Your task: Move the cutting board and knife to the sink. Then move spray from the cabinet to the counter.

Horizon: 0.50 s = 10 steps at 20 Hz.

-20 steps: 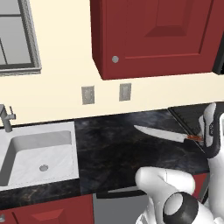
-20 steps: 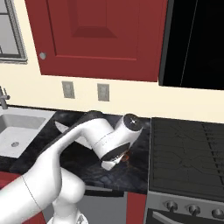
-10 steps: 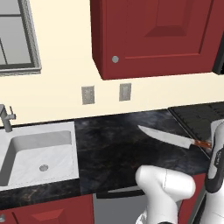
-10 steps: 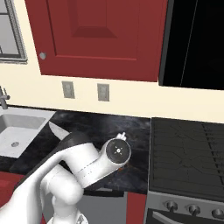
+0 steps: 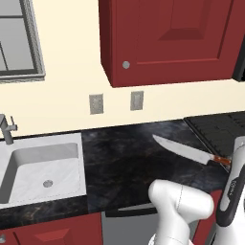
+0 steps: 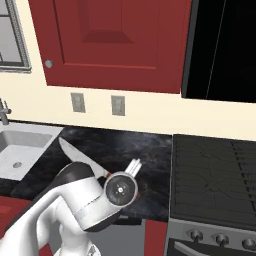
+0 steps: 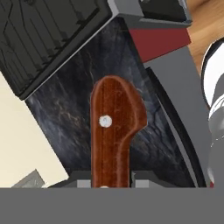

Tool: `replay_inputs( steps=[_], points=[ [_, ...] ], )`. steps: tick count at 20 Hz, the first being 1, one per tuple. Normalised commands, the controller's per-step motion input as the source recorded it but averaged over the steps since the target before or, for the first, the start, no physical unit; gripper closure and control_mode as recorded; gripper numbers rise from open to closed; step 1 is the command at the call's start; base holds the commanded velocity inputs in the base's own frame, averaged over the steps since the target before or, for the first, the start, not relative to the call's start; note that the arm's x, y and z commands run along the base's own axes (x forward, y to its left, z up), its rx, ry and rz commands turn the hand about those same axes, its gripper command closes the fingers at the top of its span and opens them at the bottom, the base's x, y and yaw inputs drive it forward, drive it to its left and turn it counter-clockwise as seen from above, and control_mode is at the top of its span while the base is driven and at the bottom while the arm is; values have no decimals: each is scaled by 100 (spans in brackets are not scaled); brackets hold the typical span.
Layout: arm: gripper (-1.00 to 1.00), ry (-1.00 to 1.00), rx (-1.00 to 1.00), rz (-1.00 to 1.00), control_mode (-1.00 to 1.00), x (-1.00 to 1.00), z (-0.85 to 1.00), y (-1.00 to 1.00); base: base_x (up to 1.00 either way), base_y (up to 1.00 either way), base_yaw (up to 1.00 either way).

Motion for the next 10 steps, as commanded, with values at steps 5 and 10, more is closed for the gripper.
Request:
replay_inputs(
  steps=[5,10],
  points=[
    [100,0,0,-5,-100,0,0,0,0,0,0],
    [100,0,0,0,100,0,0,0,1,0,0]
  ],
)
